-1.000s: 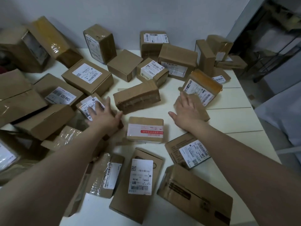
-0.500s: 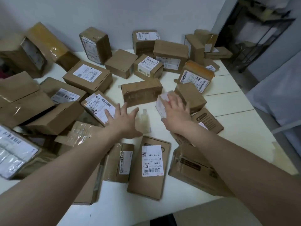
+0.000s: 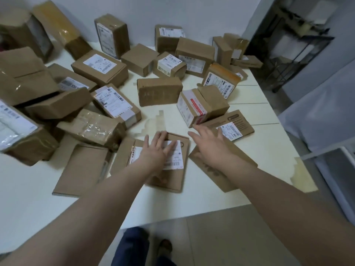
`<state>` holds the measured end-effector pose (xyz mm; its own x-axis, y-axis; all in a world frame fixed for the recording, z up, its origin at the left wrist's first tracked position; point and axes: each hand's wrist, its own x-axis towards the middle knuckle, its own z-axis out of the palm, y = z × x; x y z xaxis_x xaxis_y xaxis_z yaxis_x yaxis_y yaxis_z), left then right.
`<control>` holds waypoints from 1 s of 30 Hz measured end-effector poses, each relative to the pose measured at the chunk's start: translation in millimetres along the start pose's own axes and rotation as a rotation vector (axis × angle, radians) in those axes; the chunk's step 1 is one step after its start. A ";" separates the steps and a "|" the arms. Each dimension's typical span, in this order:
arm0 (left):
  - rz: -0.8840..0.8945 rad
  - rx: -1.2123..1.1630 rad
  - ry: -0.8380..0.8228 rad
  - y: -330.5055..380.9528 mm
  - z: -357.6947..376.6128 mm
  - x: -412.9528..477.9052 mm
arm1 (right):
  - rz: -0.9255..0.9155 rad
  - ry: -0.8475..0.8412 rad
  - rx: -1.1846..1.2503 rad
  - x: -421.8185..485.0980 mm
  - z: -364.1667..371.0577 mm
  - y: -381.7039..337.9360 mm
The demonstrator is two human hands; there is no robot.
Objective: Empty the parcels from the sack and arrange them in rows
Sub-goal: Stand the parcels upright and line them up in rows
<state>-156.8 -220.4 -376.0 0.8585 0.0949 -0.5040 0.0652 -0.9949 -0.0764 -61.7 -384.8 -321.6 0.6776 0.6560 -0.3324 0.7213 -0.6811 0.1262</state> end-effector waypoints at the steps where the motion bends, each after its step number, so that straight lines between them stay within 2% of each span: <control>1: -0.053 -0.033 0.060 1.7 -0.9 0.1 | 0.015 0.049 -0.008 1.3 0.7 4.8; 5: -0.234 -0.060 0.252 -9.2 -9.0 -17.1 | 0.053 0.283 0.026 10.1 2.6 -10.5; 8: -0.432 -0.066 0.323 -61.3 -9.8 -45.2 | -0.158 0.158 0.197 17.4 -3.7 -69.0; 10: -0.598 -0.130 0.303 -106.7 -1.7 -67.0 | -0.321 0.042 0.267 18.9 -5.9 -113.4; 12: -0.689 -0.161 0.255 -142.5 13.1 -88.9 | -0.381 0.006 0.287 24.8 -6.5 -147.3; 16: -0.776 -0.300 0.217 -173.7 33.9 -127.3 | -0.309 0.029 0.377 48.6 -31.7 -186.2; 19: -0.775 -0.256 0.425 -197.0 33.9 -152.5 | -0.279 0.036 0.333 75.0 -58.2 -213.7; 21: -0.737 -0.211 0.546 -214.1 31.6 -160.5 | -0.220 0.013 0.385 88.6 -68.8 -234.1; 22: -0.740 -0.195 0.547 -229.3 34.3 -166.0 | -0.201 -0.009 0.436 95.4 -72.6 -253.0; 24: -0.801 -0.214 0.441 -261.2 45.4 -175.3 | -0.188 -0.059 0.490 103.3 -75.5 -291.1; 27: -0.951 -0.443 0.240 -303.4 66.5 -194.6 | -0.215 -0.073 0.469 110.8 -77.5 -336.9; 28: -0.978 -0.488 0.235 -313.5 71.2 -199.2 | -0.211 -0.048 0.481 113.3 -81.2 -345.2; 30: -0.971 -0.493 0.378 -330.1 73.6 -199.9 | -0.161 0.139 0.527 119.9 -94.4 -352.8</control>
<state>-387.3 91.5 -313.3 0.4298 0.8949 -0.1200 0.9023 -0.4205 0.0953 -221.4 -35.2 -317.7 0.6031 0.7775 -0.1784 0.6720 -0.6157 -0.4116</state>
